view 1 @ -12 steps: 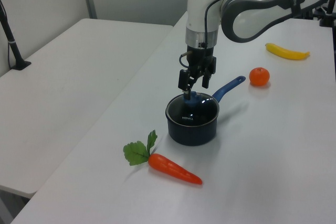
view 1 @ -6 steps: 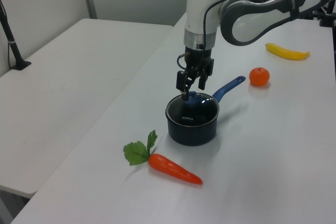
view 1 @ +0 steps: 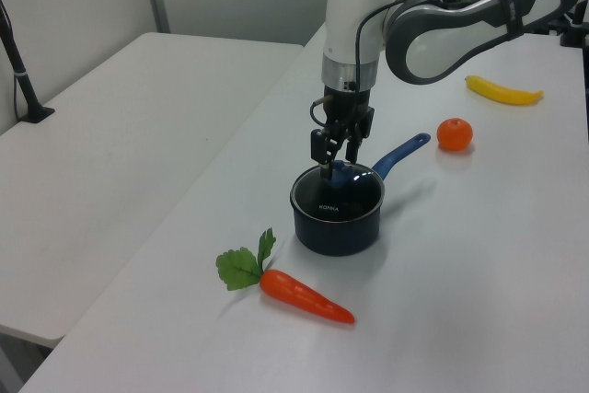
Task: Open lid
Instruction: 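Close the gripper on the blue knob of the glass lid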
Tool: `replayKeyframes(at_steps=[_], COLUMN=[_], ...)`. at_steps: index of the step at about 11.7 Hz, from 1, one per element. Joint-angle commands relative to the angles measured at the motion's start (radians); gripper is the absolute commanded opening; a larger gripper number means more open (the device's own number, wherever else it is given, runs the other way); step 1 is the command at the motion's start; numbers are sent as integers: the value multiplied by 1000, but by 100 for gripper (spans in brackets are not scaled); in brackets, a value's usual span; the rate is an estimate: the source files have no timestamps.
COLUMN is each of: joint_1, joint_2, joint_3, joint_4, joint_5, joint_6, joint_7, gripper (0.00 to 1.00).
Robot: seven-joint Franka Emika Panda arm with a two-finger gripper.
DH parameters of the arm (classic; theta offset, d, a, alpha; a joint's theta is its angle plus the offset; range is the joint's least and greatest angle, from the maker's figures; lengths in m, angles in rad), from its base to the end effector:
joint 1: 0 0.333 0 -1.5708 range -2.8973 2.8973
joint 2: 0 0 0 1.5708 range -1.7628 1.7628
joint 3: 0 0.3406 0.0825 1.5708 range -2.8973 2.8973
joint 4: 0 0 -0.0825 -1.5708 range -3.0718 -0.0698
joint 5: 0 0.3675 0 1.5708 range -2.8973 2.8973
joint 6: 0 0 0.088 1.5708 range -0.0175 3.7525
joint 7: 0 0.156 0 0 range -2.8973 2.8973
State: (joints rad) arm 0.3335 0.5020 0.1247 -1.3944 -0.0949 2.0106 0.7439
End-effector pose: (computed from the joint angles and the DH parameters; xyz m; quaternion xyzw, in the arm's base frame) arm 0.6530 0.2938 0.4096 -0.9891 0.1339 -0.0569 0.0213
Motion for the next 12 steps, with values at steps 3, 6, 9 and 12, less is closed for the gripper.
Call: replayKeyframes(at_steps=[3,6,9,12], joint_1=[13,13,19,25], joint_2=[9,9,16,20], joint_3=[1,4,6,6], joint_4=[5,9,9,8], joint_5=[-22,-20,-22,-32], joint_6=[14,16,14,14], joint_7=[32,42,40,40], gripper=[72,80,80,69])
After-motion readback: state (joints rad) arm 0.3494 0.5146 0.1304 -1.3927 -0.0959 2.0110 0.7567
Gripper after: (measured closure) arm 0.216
